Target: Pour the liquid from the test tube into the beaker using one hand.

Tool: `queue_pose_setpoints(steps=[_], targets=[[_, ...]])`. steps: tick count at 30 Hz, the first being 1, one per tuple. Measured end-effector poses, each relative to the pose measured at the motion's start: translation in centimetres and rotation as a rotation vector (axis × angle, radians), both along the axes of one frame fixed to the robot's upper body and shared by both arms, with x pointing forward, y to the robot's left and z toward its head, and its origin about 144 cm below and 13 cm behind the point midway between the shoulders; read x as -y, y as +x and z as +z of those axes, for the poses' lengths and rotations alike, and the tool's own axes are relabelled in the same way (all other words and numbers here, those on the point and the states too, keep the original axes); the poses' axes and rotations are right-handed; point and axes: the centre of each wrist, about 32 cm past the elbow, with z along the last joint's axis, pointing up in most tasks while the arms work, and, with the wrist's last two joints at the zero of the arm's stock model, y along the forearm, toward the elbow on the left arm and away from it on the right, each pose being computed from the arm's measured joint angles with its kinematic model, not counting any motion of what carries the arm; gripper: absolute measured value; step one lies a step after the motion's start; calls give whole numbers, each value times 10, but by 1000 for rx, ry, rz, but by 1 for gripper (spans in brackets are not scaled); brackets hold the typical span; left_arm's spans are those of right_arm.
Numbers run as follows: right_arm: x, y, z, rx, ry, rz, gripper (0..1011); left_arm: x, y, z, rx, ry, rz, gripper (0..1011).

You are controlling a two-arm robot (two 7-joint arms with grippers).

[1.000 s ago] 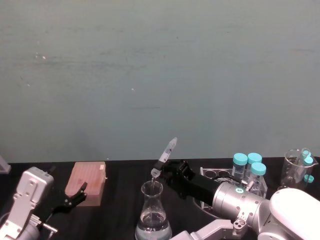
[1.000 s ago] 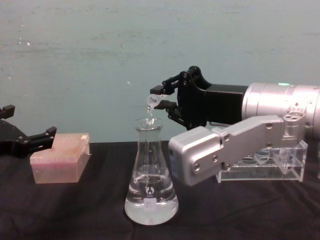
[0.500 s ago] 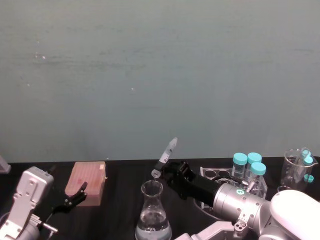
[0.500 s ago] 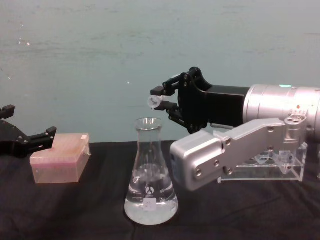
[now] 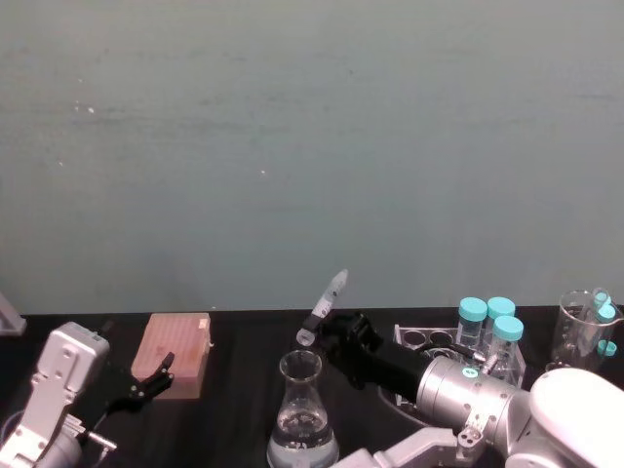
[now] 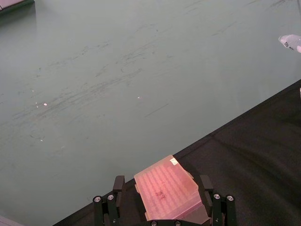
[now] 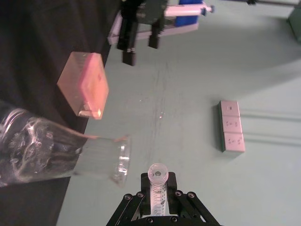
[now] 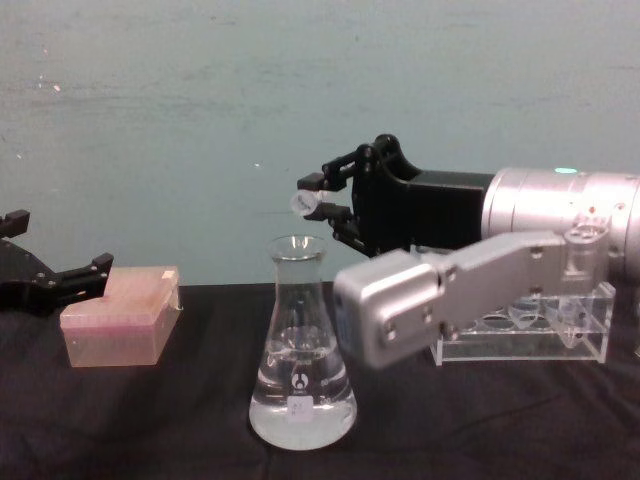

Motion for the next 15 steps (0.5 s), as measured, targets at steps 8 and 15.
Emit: queue_pose_setpoints(steps=[8, 15], targets=[[1, 2, 8, -163, 188, -14, 194, 0, 0, 0, 0, 0, 0, 1000], [3, -3, 13, -317, 434, -52, 194, 0, 0, 0, 0, 0, 0, 1000]])
